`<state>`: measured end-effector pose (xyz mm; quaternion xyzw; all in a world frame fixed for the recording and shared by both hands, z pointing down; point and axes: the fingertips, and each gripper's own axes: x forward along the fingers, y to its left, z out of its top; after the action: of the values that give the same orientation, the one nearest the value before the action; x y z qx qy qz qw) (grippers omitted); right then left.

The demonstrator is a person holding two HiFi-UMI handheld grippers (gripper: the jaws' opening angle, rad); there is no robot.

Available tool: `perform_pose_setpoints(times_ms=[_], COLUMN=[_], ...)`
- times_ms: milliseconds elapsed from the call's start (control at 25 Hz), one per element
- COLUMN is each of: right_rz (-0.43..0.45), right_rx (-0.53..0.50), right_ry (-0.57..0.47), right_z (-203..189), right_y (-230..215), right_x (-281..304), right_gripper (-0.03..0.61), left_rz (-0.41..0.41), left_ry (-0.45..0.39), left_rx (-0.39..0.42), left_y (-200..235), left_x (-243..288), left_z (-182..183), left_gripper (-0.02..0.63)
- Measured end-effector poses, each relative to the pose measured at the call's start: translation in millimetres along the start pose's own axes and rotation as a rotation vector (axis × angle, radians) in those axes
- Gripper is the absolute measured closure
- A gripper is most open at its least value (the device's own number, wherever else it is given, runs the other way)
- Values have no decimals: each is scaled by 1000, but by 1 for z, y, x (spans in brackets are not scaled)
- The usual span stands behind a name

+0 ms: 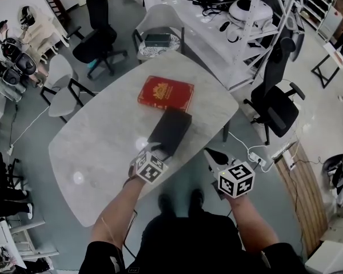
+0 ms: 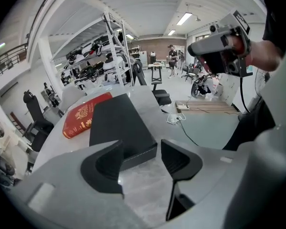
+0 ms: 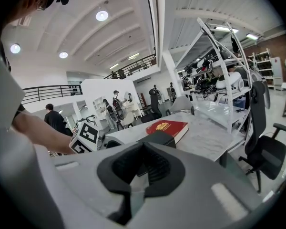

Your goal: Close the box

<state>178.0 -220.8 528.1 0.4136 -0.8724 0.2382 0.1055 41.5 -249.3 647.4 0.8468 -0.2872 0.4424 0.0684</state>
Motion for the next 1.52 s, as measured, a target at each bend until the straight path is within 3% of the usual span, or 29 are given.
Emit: perform_pose_setpoints(times_ms=[160, 320, 680, 1000, 1280, 1520], right_rz=[19, 43, 93, 116, 144, 135], right_rx=[-6, -31, -90, -125, -160, -187], right_ry=[-6, -22, -30, -57, -76, -137], right_z=[4, 14, 42, 71, 90, 116], right_y=[-3, -8, -17, 6, 51, 79], right_x=[1, 2, -2, 13, 32, 46], right_gripper=[577, 577, 577, 577, 577, 577], left_rz=[33, 99, 263, 330, 387, 388], left_ry=[-54, -175, -366, -461, -486, -584], left_rx=[-57, -165, -249, -325, -267, -366], left_y=[4, 18, 36, 51, 71, 95], left_x=[-9, -30, -102, -156, -201, -236], left_z=[10, 30, 61, 54, 36, 17], left_gripper=[359, 375, 426, 468, 520, 568])
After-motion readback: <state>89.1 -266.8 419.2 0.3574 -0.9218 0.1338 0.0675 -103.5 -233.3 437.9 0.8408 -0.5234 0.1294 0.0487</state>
